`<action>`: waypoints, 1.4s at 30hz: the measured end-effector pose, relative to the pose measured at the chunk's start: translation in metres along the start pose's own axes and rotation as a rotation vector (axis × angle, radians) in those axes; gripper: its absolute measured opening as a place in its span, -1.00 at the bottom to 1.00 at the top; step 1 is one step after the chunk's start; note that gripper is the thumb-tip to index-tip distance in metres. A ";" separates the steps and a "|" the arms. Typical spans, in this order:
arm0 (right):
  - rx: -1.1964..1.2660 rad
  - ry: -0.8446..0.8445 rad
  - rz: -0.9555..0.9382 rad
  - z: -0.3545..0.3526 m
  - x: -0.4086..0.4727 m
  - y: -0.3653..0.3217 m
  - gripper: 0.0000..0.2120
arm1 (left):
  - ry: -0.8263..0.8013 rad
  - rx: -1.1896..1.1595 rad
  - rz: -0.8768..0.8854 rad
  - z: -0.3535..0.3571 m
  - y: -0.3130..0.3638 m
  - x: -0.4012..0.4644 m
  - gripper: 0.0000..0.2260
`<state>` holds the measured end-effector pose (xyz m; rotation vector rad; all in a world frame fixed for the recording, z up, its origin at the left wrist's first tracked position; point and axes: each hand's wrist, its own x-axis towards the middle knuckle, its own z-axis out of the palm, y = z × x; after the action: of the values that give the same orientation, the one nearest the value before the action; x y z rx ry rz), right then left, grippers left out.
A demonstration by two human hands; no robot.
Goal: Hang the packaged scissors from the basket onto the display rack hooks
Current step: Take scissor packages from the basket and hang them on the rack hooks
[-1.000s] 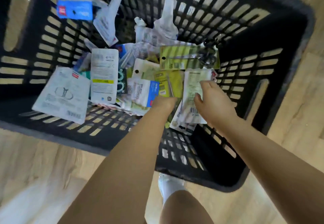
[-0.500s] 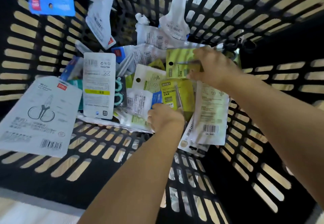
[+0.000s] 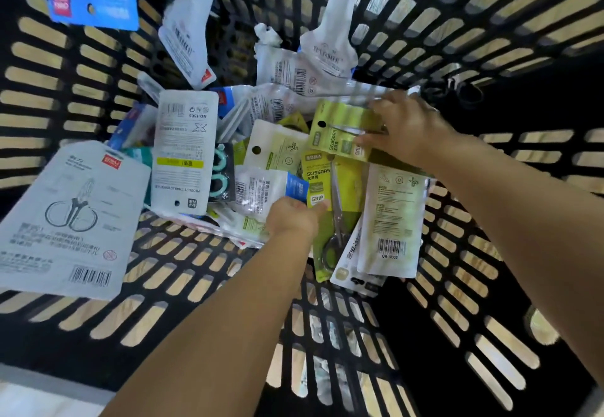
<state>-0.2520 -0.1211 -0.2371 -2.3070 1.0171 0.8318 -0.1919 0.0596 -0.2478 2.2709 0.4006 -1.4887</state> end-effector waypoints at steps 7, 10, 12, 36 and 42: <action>0.046 -0.043 0.084 -0.003 -0.007 -0.004 -0.15 | -0.107 -0.062 0.060 -0.016 0.004 0.006 -0.59; 0.077 -0.021 0.118 -0.005 -0.007 -0.006 -0.13 | -0.157 -0.040 0.097 -0.019 0.000 0.014 -0.57; 0.140 -0.014 0.139 -0.002 -0.006 -0.003 -0.16 | -0.170 -0.025 0.110 -0.020 0.002 0.017 -0.66; 0.812 0.024 0.232 -0.193 -0.209 -0.120 -0.66 | -0.054 -0.396 0.314 -0.199 0.056 -0.195 -0.87; 0.855 0.090 0.052 -0.339 -0.319 -0.213 -0.70 | 0.011 -0.532 0.477 -0.312 0.100 -0.346 -0.87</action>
<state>-0.1457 -0.0530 0.2588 -1.5908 1.1762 0.2174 -0.0322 0.1111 0.1980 1.7870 0.2022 -0.9844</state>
